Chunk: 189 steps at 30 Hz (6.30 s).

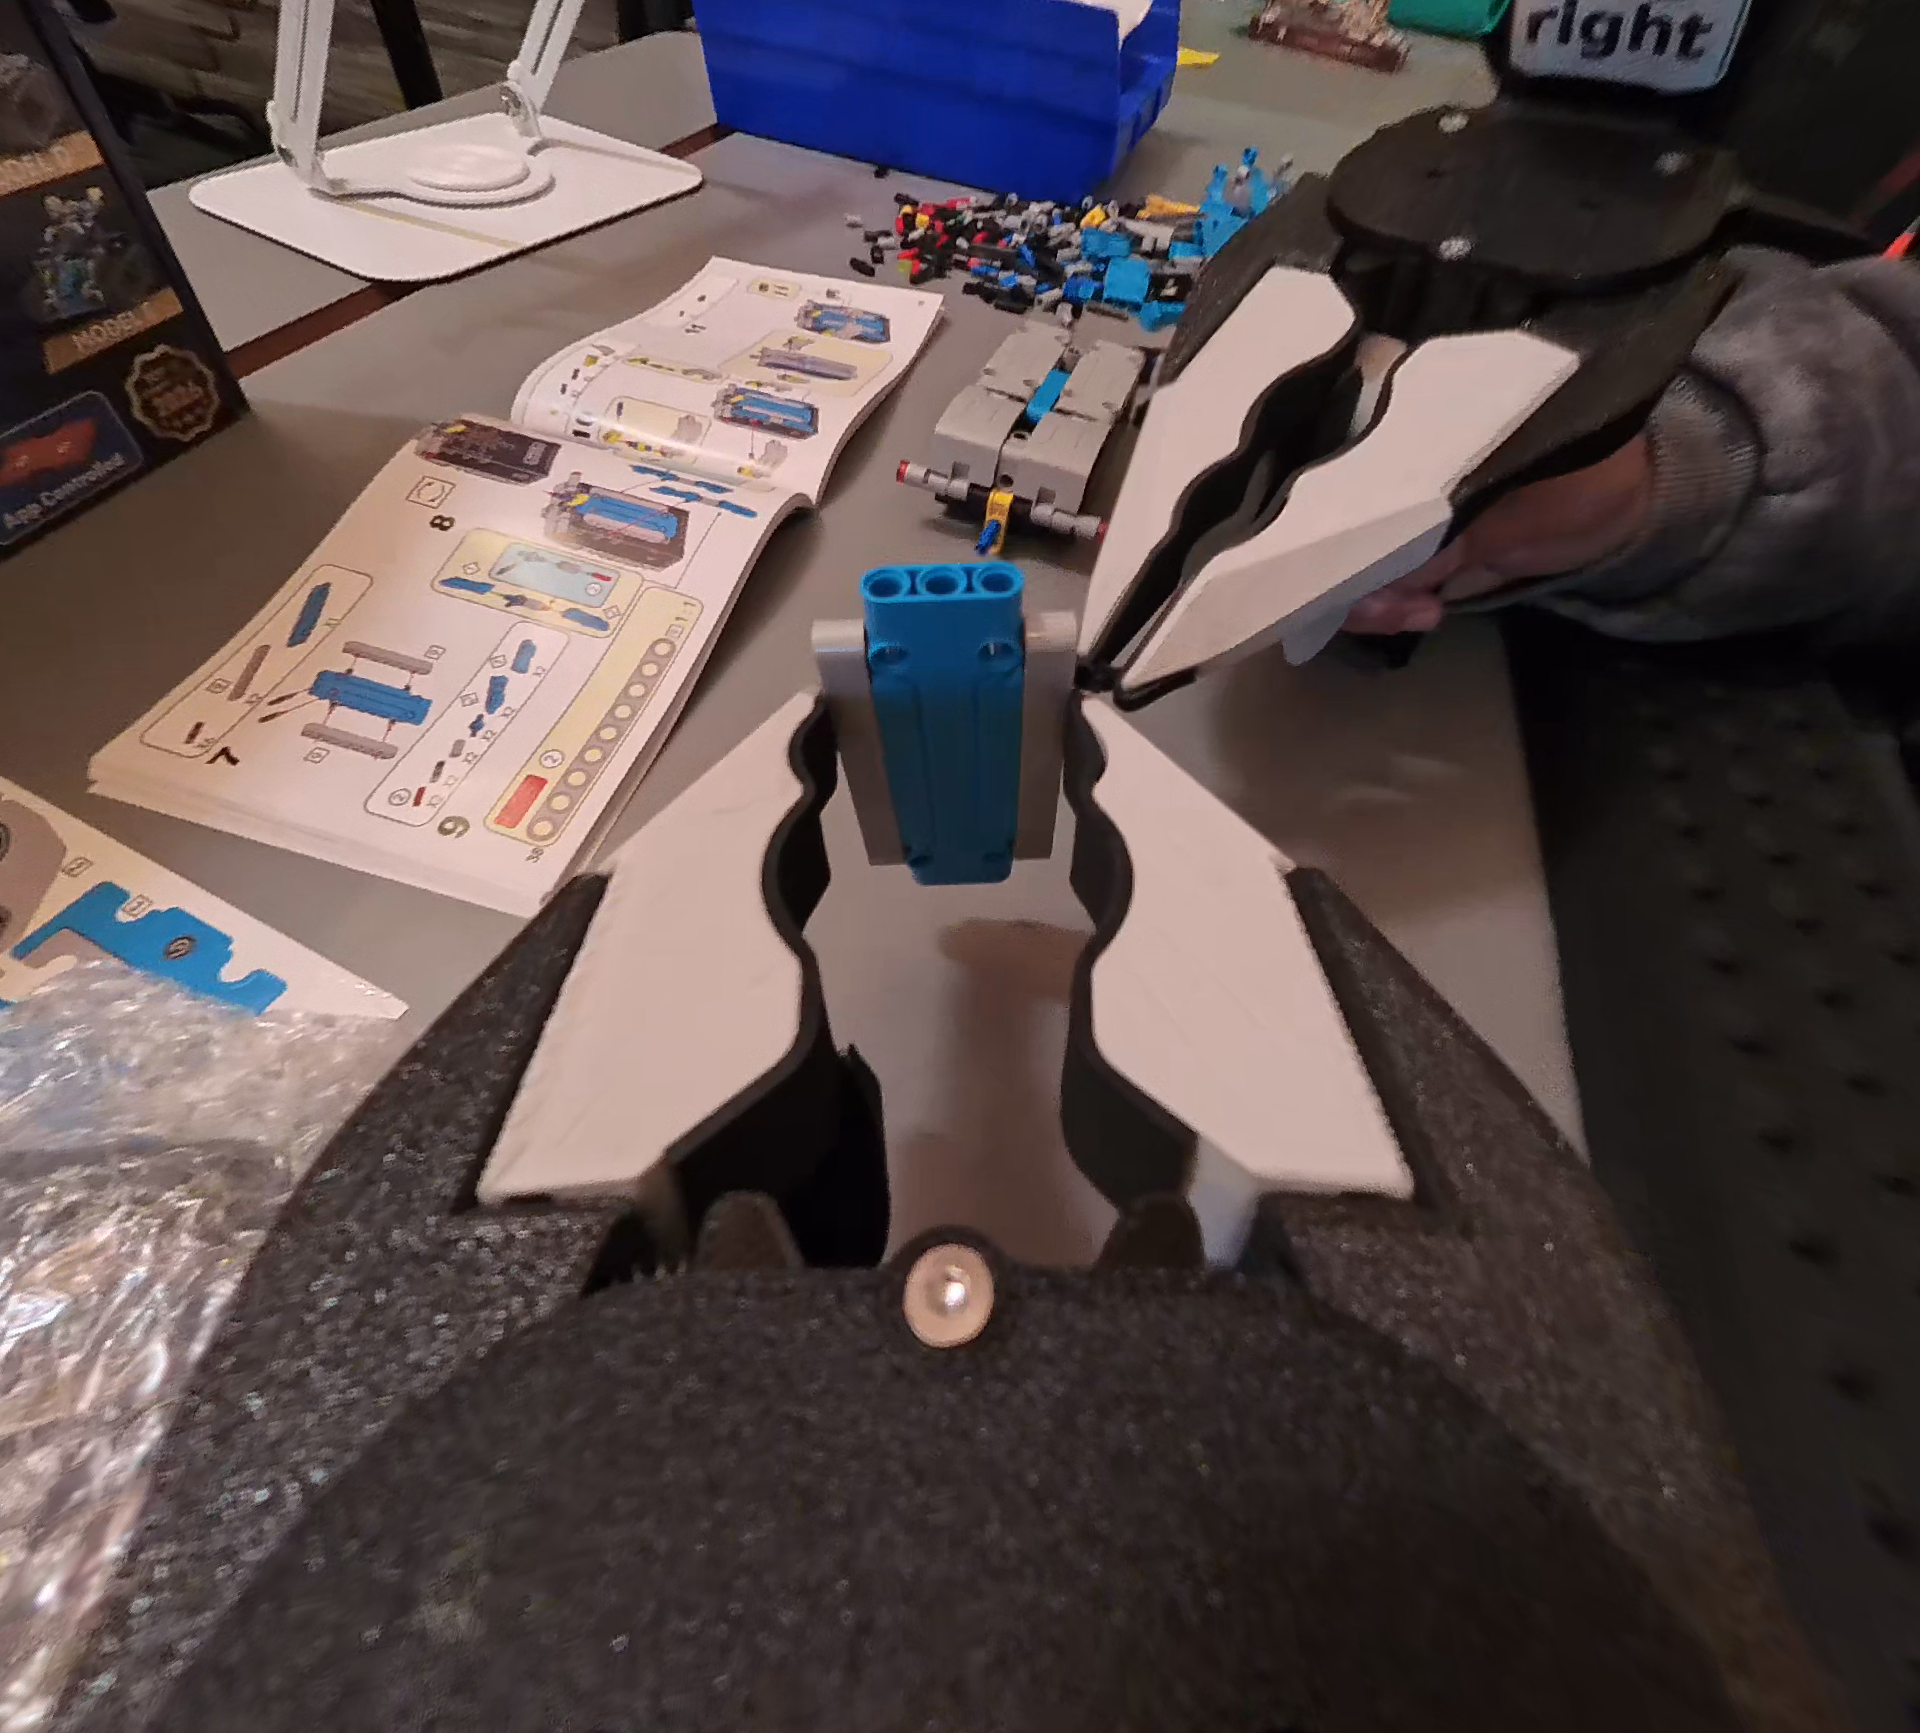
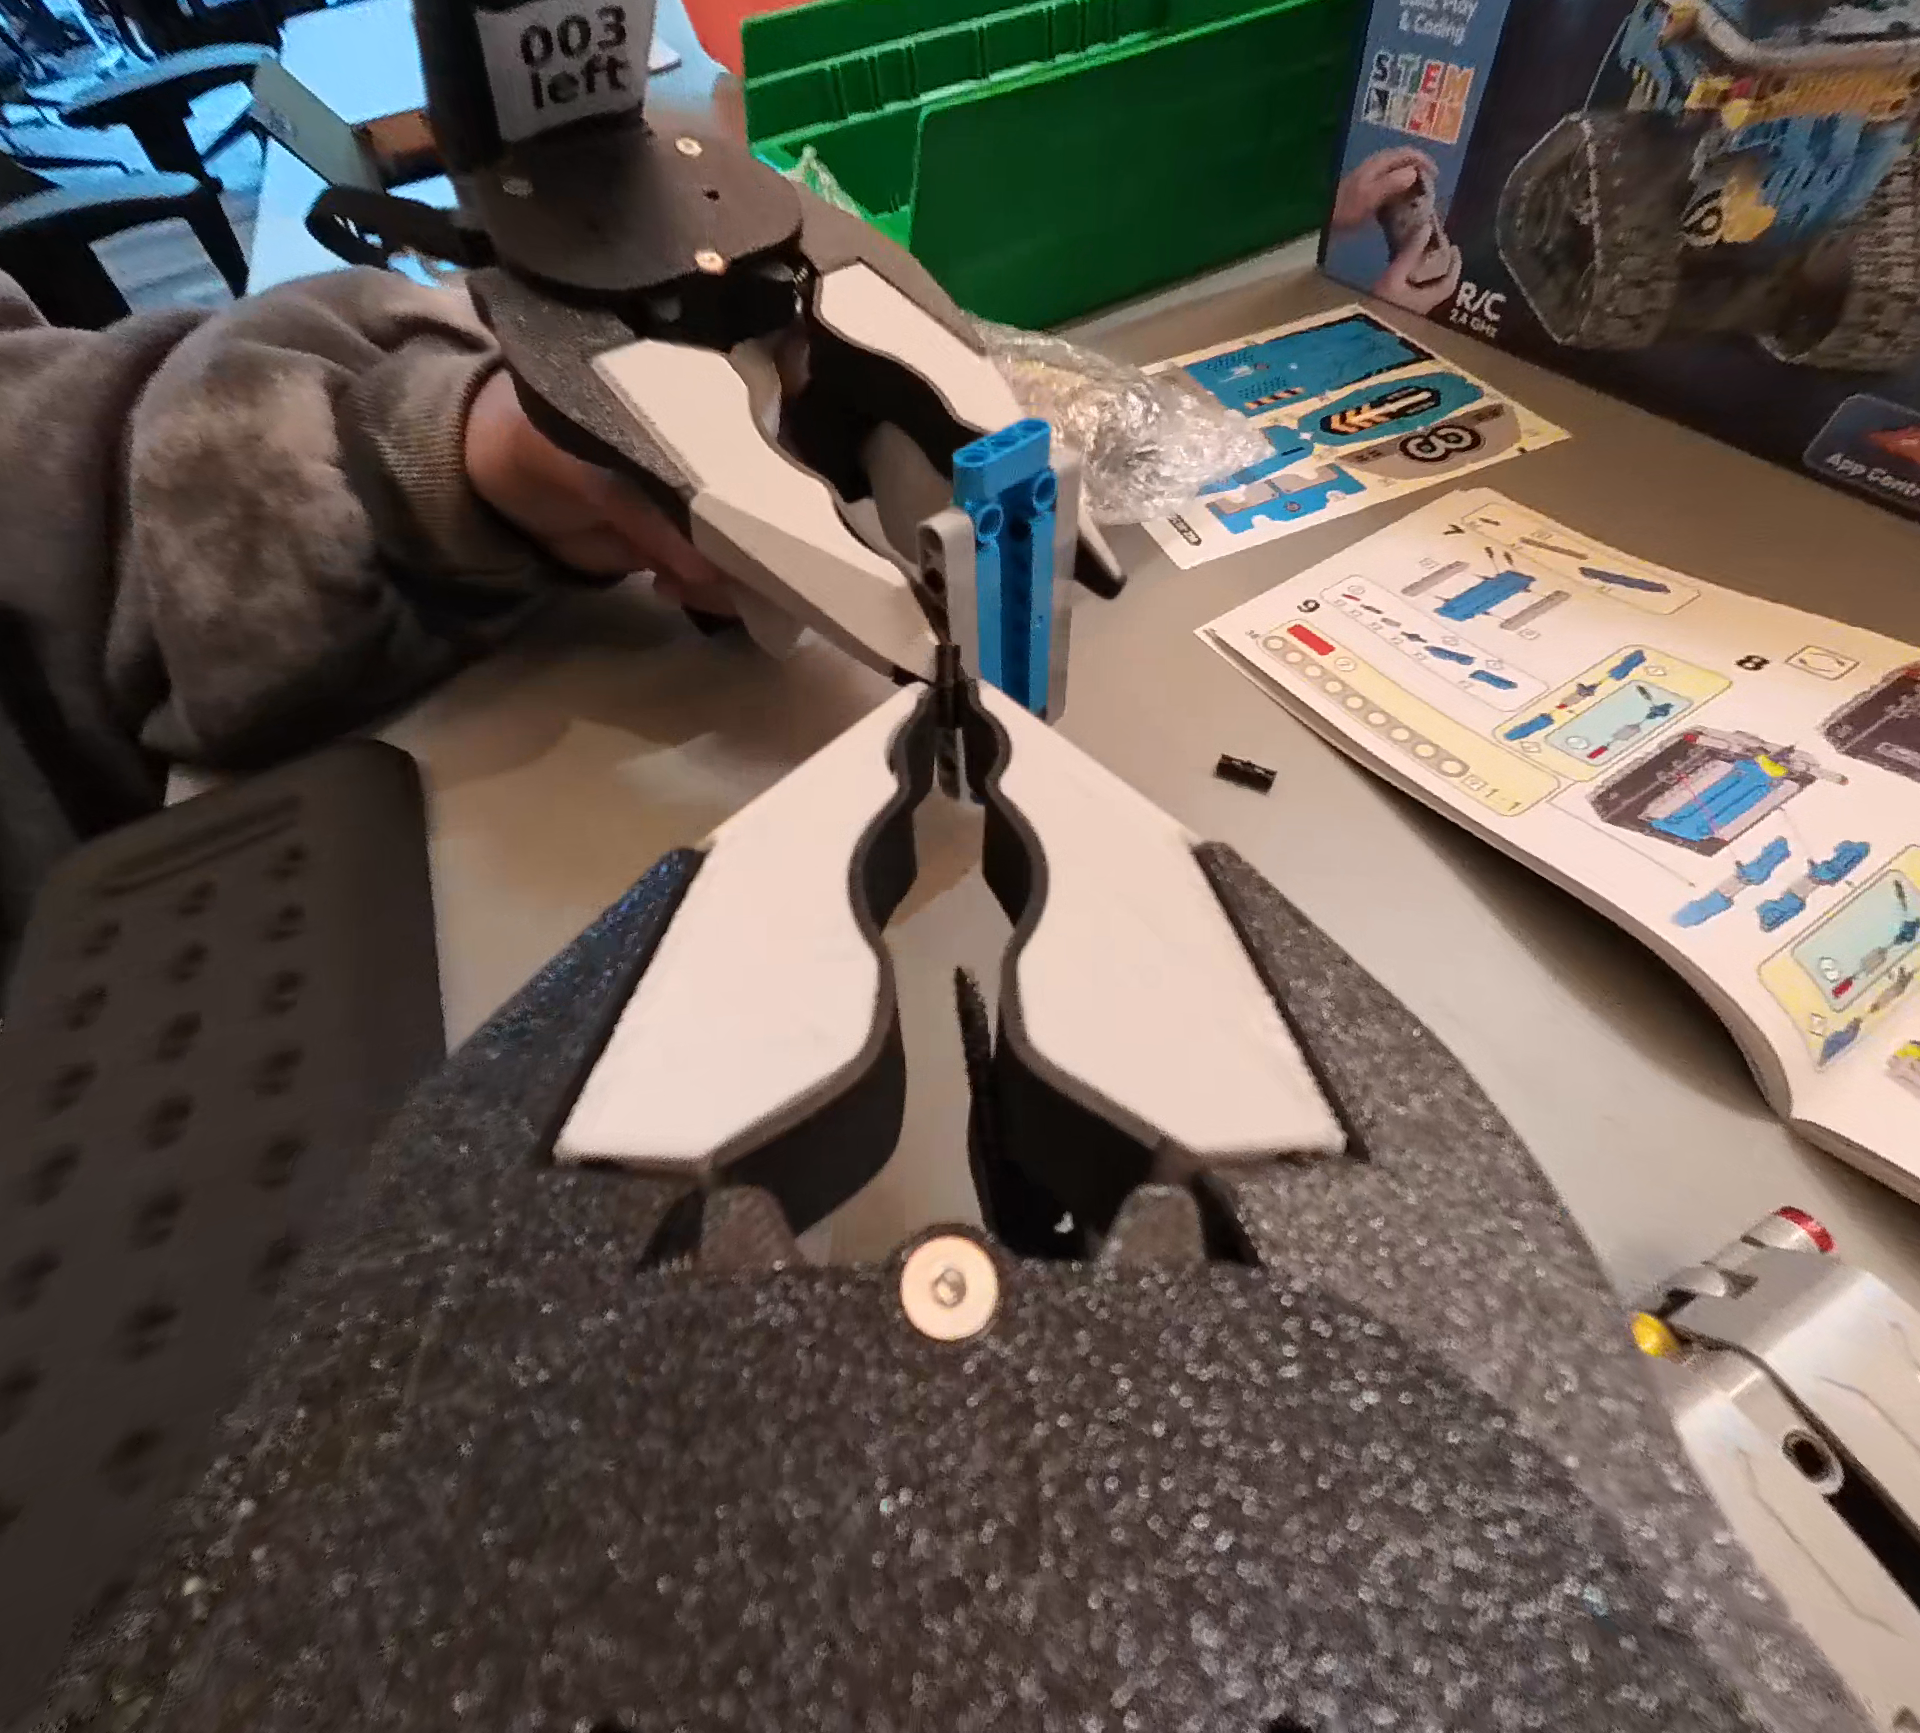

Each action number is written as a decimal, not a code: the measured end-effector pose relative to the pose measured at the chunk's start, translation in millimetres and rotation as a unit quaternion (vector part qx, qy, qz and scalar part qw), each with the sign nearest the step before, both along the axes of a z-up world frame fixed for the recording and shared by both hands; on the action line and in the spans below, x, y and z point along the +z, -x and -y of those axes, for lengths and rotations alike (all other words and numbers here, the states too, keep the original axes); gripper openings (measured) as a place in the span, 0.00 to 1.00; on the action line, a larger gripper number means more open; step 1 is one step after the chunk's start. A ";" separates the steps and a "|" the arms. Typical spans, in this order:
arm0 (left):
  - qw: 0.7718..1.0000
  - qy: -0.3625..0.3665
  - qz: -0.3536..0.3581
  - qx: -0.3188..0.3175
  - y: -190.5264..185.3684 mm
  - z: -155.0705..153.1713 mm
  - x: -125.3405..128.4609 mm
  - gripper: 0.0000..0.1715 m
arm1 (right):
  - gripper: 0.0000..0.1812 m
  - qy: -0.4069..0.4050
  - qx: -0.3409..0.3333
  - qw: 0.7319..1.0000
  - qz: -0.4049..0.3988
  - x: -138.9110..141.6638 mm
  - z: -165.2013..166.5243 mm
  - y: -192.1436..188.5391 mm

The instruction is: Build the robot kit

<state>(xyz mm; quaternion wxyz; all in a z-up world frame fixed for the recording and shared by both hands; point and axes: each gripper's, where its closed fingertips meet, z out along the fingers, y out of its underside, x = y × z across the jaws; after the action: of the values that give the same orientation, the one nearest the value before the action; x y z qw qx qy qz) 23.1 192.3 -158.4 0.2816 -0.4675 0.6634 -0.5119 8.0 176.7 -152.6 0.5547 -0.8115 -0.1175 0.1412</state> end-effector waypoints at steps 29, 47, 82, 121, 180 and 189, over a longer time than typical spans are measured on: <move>0.980 -0.186 0.045 0.047 -2.9 -0.3 -2.1 0.25 | 0.02 0.070 -0.002 0.996 -0.049 -22.2 -0.9 -3.1; 0.994 0.029 0.069 -0.077 16.2 19.2 29.6 0.25 | 0.02 -0.052 0.066 0.996 -0.036 32.0 20.2 -4.3; 0.988 -0.097 -0.034 -0.118 23.0 26.1 -27.6 0.25 | 0.03 0.169 0.110 0.974 0.103 -80.6 42.3 -16.0; 0.985 0.055 0.033 -0.159 30.0 39.5 18.2 0.25 | 0.02 -0.226 0.112 0.925 0.286 40.1 31.5 10.8; 0.985 -0.031 -0.108 -0.132 22.9 56.2 -40.0 0.13 | 0.02 -0.018 0.186 0.956 0.224 -19.1 25.6 12.0; 0.998 -0.034 -0.027 -0.047 6.4 31.3 -9.4 0.14 | 0.02 -0.071 0.075 0.980 0.172 9.8 1.8 -2.9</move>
<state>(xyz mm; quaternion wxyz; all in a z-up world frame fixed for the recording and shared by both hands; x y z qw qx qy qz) 16.7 160.9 -167.8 0.2550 -0.4395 0.7089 -0.4892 10.9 174.9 -142.8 0.5704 -0.7708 -0.2820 0.0319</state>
